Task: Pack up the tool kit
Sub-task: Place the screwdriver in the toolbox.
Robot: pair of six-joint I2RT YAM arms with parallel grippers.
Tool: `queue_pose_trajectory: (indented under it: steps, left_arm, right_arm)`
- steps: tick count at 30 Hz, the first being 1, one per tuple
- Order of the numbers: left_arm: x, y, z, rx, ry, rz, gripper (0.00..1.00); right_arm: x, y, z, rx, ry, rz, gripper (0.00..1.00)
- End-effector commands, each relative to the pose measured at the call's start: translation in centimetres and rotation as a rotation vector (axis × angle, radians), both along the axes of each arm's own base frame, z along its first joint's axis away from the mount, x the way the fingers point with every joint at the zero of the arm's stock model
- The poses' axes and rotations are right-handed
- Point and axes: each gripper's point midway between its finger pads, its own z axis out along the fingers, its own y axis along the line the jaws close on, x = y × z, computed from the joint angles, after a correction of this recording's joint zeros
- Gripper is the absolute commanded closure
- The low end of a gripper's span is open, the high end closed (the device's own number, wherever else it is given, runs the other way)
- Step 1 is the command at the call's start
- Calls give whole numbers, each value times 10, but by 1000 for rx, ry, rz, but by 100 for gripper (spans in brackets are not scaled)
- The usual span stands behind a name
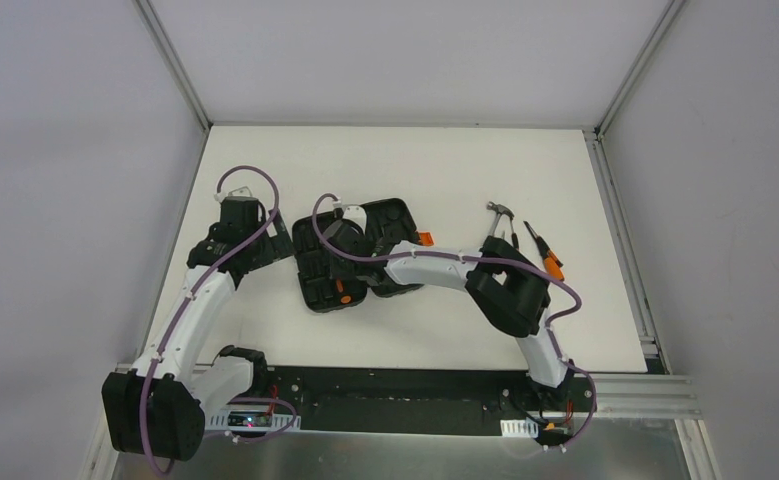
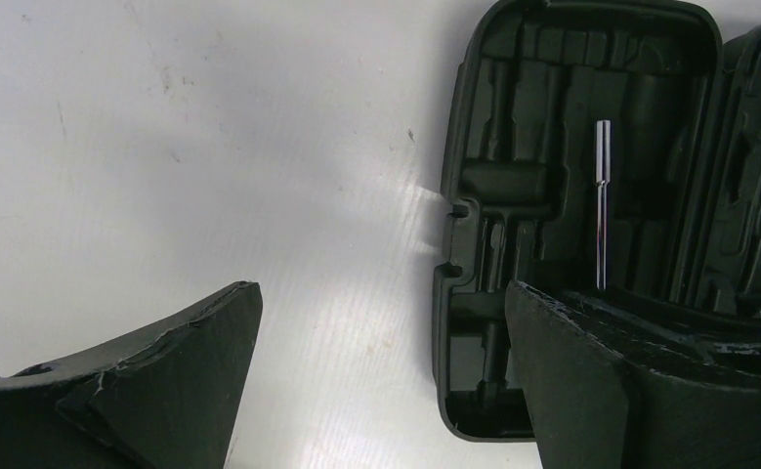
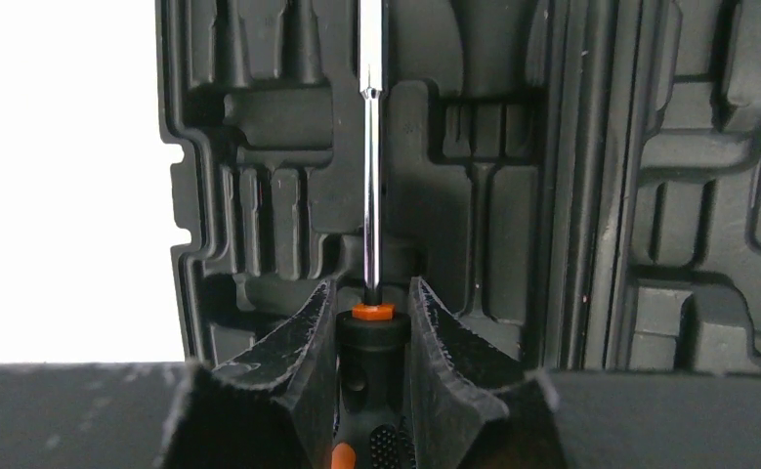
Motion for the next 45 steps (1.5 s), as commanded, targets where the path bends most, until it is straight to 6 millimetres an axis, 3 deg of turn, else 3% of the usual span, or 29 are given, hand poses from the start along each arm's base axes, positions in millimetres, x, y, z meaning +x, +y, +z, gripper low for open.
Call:
queue_pose_trajectory:
  steps: [1, 8, 14, 19, 26, 32, 40, 45]
  left_arm:
    - [5, -5, 8, -41, -7, 0, 1]
    - [6, -8, 3, -50, 15, -17, 1]
    - [6, -10, -1, -52, 34, -24, 2]
    - [10, -15, 1, -74, 46, -39, 3]
    - [16, -53, 11, -221, 103, -81, 8]
    - [39, -78, 32, -201, 71, -111, 18]
    - [70, -102, 1, -222, 195, -101, 33]
    - [84, -107, -10, -220, 228, -94, 36]
  right_arm:
    - [18, 1, 1, 7, -69, -69, 88]
    - [24, 0, 17, 7, -118, -47, 56]
    - [24, -16, 41, -3, -161, -32, 44]
    - [22, -47, 50, -36, -157, -21, 45]
    - [8, -77, 54, -87, -123, 47, 53]
    - [-10, -66, 49, -54, -34, 128, 60]
    - [-12, -52, 29, -44, 39, 133, 67]
    - [-11, -49, 14, -66, 70, 128, 69]
